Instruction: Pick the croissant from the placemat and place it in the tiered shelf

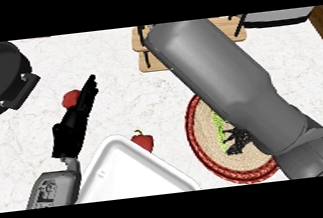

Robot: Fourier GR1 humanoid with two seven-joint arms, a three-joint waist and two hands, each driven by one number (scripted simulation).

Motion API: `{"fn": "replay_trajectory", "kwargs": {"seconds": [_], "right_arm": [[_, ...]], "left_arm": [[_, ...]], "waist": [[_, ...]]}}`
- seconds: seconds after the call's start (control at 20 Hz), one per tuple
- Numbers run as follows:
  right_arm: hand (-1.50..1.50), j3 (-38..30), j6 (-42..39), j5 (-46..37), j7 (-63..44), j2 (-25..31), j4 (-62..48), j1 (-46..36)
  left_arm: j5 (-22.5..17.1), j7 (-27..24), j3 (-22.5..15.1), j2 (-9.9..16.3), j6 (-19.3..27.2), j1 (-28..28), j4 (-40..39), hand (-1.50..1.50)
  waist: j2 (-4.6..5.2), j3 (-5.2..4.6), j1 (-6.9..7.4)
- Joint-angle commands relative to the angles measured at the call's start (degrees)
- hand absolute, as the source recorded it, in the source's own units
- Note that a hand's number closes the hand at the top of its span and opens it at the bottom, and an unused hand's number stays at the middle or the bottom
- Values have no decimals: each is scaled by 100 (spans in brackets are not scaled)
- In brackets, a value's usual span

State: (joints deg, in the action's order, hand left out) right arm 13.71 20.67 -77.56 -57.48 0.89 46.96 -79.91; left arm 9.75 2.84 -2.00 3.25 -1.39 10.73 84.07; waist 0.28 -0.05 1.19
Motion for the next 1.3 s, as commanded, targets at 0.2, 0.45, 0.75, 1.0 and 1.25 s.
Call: {"fn": "replay_trajectory", "kwargs": {"seconds": [0.2,0.45,0.75,1.0,1.25], "right_arm": [[150,-797,1813,262,159,25,6,179],[150,-1065,2458,544,892,-34,-411,407],[150,-1604,2683,952,1504,207,-1145,-95],[-150,-1416,2464,-381,-41,427,-1750,152],[-150,-1517,2067,-432,-341,402,-1230,288]], "left_arm": [[29,107,-117,-131,54,-105,185,0],[-146,-167,262,96,-91,324,-431,0],[-179,-177,246,186,-230,144,-330,0],[99,-33,-7,-26,60,-33,-47,0],[5,160,-4,-19,-6,-174,247,0]], "waist": [[31,11,80],[23,2,-25],[29,1,52],[-6,-6,-28],[-47,3,-91]]}}
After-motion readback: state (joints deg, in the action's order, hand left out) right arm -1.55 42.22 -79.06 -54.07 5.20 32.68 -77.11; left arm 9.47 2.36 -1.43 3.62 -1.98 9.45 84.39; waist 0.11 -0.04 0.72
